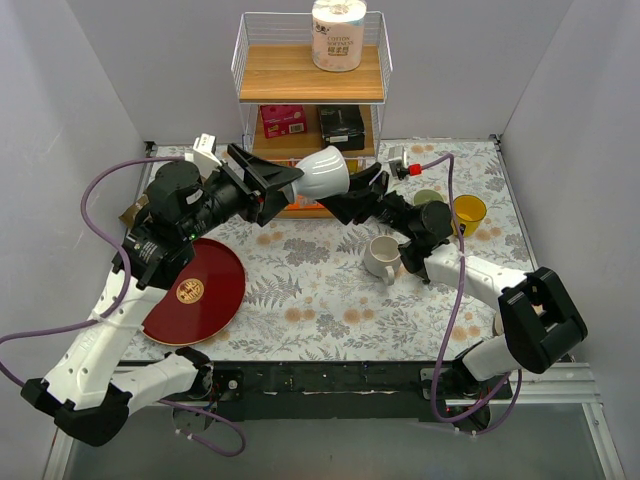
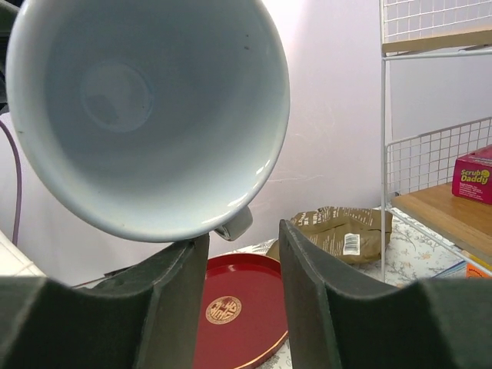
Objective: Turn the mug right side up
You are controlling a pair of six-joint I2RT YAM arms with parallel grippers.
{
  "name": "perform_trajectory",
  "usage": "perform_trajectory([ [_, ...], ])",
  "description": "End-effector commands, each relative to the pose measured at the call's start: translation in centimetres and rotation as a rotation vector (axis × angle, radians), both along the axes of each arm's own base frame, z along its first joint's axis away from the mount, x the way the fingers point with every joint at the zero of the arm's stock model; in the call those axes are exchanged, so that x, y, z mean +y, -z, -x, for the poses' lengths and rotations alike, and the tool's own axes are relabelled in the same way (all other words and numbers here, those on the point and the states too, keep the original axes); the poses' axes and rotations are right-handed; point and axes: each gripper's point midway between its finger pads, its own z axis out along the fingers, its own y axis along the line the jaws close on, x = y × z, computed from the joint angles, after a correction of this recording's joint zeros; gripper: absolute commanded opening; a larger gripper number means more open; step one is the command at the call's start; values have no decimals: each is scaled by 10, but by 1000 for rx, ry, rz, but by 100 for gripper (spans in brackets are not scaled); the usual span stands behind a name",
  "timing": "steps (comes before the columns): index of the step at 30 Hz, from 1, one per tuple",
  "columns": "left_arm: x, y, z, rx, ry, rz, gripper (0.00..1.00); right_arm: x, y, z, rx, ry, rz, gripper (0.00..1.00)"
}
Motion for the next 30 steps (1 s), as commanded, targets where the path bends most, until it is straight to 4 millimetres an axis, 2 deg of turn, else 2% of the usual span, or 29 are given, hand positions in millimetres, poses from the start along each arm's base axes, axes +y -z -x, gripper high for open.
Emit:
perform_trajectory([
  [1,12,-66,13,511,-33,638,0,-62,-113,75,-509,34,-408,48],
  [9,12,-60,12,522,-37,630,0,-62,-114,74,-490,27,-416,71],
  [14,12,-57,13,528,-43,627,0,-62,-112,75,-488,26,-413,72],
  [17,13,-55,13,532,-46,626,0,-64,-116,78,-500,19,-419,68],
  [21,12,-53,11,537,-48,621,0,-63,-119,82,-508,3,-420,48],
  [24,11,-52,10,538,-49,617,0,-63,-118,83,-507,-5,-416,37],
  [30,11,-48,8,543,-58,616,0,-59,-114,83,-494,-16,-389,27],
])
